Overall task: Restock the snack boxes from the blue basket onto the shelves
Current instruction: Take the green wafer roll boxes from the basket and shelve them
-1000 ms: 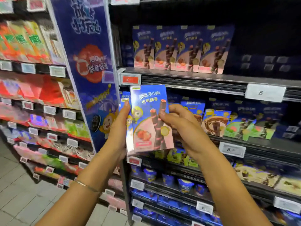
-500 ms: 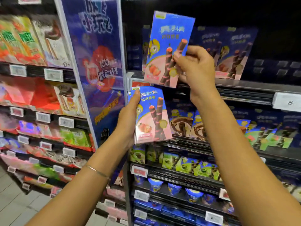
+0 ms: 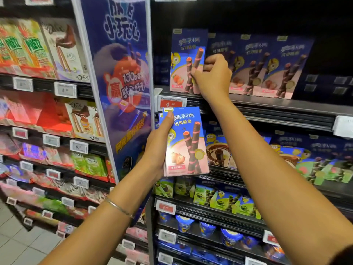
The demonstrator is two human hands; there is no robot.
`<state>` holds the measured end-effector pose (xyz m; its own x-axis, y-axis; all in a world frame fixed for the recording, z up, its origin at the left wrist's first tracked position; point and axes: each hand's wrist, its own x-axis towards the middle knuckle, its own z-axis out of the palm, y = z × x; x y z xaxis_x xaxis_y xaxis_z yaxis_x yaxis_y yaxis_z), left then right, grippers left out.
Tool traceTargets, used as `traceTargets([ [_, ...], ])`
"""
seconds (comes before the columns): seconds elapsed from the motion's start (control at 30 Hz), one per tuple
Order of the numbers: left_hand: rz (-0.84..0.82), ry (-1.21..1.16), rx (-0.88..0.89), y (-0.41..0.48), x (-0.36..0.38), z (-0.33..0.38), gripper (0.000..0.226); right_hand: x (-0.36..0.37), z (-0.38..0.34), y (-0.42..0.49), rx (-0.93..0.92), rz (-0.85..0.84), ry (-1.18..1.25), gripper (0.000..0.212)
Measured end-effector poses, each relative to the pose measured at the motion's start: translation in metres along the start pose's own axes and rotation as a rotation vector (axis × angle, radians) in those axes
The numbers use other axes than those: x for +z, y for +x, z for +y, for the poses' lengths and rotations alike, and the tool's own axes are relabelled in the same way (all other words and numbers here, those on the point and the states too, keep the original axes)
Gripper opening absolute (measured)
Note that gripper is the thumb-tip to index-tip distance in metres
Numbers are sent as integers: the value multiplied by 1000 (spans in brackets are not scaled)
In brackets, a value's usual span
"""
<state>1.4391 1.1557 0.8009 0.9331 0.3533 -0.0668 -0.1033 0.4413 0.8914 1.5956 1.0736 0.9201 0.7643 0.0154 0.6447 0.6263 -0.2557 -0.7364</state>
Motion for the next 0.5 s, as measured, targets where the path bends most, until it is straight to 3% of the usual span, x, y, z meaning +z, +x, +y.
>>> traceTargets([
  [0.23, 10, 20, -8, -3, -4, -2, 60, 8, 3, 5, -42, 21, -111, 44],
  [0.5, 16, 36, -17, -8, -6, -1, 60, 14, 4, 5, -42, 51, -161, 37],
])
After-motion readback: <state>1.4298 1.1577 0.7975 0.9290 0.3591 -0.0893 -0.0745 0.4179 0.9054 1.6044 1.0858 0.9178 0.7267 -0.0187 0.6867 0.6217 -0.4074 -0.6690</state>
